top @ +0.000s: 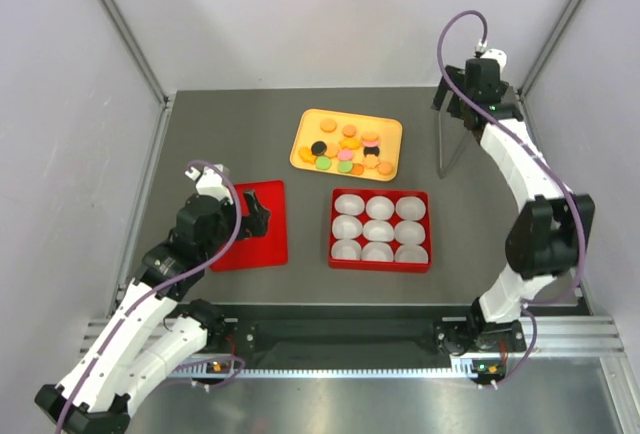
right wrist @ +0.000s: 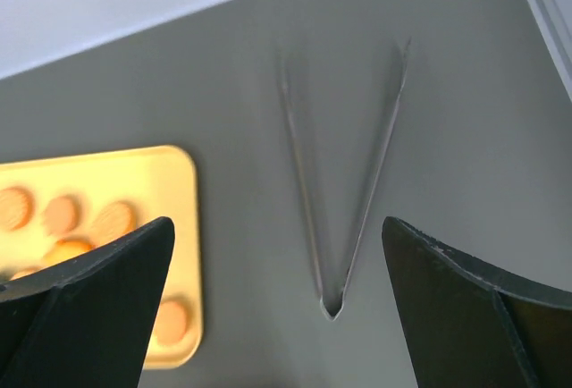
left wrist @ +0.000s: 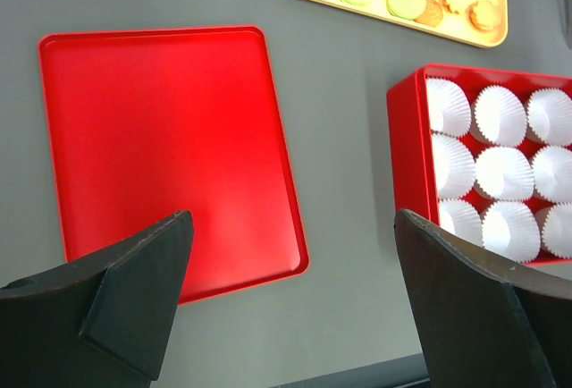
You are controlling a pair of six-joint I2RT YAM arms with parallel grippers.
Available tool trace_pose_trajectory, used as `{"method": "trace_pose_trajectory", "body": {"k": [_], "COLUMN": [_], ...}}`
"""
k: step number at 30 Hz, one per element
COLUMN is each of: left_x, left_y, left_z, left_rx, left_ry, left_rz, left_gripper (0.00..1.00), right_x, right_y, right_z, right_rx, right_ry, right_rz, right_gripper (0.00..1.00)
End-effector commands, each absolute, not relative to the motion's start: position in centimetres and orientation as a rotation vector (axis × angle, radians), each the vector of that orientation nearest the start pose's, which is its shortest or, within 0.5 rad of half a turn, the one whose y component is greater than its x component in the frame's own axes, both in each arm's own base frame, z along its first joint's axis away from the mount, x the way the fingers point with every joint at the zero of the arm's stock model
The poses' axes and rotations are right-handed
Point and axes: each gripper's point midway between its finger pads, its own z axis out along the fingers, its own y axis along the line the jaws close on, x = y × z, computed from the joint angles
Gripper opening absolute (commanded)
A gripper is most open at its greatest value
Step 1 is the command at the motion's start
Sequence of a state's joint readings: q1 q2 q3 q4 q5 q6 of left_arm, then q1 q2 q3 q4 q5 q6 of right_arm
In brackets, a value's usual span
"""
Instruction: Pack the cookies
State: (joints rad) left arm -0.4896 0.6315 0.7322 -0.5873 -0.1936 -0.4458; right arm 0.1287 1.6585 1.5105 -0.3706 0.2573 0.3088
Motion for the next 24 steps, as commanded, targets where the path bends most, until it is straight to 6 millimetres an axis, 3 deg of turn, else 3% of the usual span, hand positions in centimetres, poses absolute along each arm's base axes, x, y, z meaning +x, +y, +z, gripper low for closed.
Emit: {"method": "trace_pose_trajectory", "body": {"k": [1, 3, 4, 5, 11, 24], "left_x": [22.9, 22.9, 22.9, 22.9, 22.8, 22.9], "left_y": [-10.8, -10.7, -10.6, -10.6, -10.5, -10.7], "left_z": [21.2, 21.2, 21.2, 21.2, 21.4, 21.1], "left_rx": [-0.046, -0.05, -0.052, -0.053, -0.06, -0.051], "left_ry": [2.04, 2.04, 2.039, 2.036, 2.028, 2.041], "left_rz": [-0.414, -0.409, -0.406, -0.406, -0.407, -0.407], "left_gripper": [0.99, 0.99, 0.99, 0.99, 0.99, 0.99], "right_x": [52.0, 53.3, 53.8, 54.2, 54.0, 52.9], "right_y": [1.8, 1.4, 1.2, 1.1, 0.3, 0.0], "right_z": [21.4, 20.4, 18.3, 17.8, 12.8, 7.5], "right_rx": [0.373, 0.372, 0.374, 0.378, 0.399, 0.39], "right_ry": [2.111, 2.124, 2.167, 2.174, 2.27, 2.359], "right_rz": [-0.013, -0.039, -0.061, -0.071, -0.152, -0.217], "right_gripper": [1.0, 1.0, 1.0, 1.0, 1.0, 1.0]}}
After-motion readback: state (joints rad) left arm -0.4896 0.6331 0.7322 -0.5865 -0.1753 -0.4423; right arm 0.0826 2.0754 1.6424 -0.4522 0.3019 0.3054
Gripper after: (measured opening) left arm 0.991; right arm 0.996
